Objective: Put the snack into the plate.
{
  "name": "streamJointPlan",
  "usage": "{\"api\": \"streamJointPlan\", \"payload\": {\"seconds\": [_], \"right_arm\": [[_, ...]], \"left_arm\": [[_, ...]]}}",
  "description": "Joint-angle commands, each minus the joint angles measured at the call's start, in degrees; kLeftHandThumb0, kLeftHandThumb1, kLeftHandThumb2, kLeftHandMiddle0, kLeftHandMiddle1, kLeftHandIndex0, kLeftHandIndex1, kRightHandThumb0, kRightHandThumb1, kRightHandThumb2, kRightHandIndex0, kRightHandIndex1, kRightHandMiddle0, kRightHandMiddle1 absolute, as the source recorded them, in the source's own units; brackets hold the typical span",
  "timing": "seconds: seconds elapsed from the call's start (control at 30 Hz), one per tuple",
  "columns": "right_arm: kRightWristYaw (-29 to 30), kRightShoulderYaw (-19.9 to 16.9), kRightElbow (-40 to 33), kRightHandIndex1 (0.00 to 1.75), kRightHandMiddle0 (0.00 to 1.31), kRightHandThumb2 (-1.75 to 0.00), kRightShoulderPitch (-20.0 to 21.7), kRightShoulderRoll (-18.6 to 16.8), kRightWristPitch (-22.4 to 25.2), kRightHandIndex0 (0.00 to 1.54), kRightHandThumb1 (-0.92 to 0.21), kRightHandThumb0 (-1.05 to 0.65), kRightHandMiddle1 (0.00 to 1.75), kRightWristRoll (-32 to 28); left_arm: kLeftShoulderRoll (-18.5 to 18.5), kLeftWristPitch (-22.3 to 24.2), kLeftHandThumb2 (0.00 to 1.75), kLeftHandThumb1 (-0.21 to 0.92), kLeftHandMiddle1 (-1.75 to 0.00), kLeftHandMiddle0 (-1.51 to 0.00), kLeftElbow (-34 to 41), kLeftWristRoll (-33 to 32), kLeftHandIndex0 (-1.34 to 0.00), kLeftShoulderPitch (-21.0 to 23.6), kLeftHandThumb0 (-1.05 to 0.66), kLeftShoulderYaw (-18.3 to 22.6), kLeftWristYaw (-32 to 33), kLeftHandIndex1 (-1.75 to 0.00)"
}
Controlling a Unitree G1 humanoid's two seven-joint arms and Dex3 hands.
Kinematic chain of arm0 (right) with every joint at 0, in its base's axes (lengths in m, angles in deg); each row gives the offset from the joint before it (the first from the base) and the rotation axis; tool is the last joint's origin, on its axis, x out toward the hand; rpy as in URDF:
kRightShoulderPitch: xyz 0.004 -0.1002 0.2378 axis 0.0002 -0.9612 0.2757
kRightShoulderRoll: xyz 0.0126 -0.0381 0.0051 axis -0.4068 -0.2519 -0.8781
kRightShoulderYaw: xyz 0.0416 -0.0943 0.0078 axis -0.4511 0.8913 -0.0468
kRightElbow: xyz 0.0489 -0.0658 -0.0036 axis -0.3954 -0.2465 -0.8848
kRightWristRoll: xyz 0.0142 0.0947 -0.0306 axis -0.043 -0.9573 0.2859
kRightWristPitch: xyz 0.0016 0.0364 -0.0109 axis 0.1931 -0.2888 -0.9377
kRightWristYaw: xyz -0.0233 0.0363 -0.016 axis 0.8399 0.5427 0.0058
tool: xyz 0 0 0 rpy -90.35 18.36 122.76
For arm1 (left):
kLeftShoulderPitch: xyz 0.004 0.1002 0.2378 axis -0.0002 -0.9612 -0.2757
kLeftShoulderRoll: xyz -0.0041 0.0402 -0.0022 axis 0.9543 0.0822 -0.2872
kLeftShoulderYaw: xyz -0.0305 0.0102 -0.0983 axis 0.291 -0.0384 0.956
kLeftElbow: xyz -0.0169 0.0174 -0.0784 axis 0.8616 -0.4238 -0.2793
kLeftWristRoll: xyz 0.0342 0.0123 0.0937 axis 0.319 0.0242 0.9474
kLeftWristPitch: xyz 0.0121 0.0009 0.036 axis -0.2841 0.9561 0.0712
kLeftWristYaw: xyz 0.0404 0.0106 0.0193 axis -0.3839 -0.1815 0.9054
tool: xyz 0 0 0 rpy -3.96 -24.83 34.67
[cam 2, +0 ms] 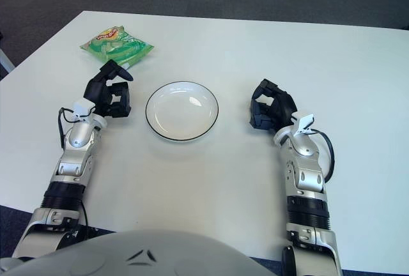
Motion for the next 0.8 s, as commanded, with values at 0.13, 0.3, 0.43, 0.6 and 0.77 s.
{"api": "streamJointPlan", "payload": {"seconds": [0.13, 0.3, 0.43, 0.6, 0.77], "right_arm": [[0.1, 0.6, 3.8, 1.75, 0.64, -1.35, -5.7, -2.7, 1.8, 1.3, -0.29, -0.49, 1.75, -0.5], [0.1, 0.7, 3.9, 1.75, 0.64, -1.35, -5.6, -2.9, 1.5, 1.3, -0.29, -0.49, 1.75, -0.5], [0.4, 1.2, 3.7, 1.75, 0.64, -1.35, -5.6, -3.4, 1.4, 1.31, -0.29, -0.49, 1.75, -0.4], [0.8, 1.4, 3.4, 1.75, 0.64, -1.35, -5.6, -3.9, 1.2, 1.31, -0.29, -0.49, 1.75, -0.4], [1.4, 1.7, 2.9, 1.75, 0.64, -1.35, -5.7, -4.3, 1.4, 1.3, -0.28, -0.5, 1.75, -0.5]], "left_arm": [[-2.3, 0.6, 1.24, 0.37, -1.75, -1.23, -8.1, -1.6, -0.56, -9.9, -0.46, 0.4, -0.6, -1.75], [-2.2, 1.2, 1.24, 0.38, -1.75, -1.23, -8.0, -1.7, -0.56, -9.8, -0.46, 0.6, -0.6, -1.75], [-1.8, 1.3, 1.23, 0.38, -1.75, -1.23, -8.2, -1.9, -0.56, -9.6, -0.46, 1.0, -0.8, -1.75], [-1.3, 1.4, 1.24, 0.38, -1.75, -1.24, -8.3, -2.1, -0.56, -9.4, -0.46, 1.3, -1.2, -1.75], [-1.0, 1.9, 1.24, 0.37, -1.75, -1.25, -8.3, -1.8, -0.57, -9.1, -0.46, 1.8, -1.0, -1.75]]}}
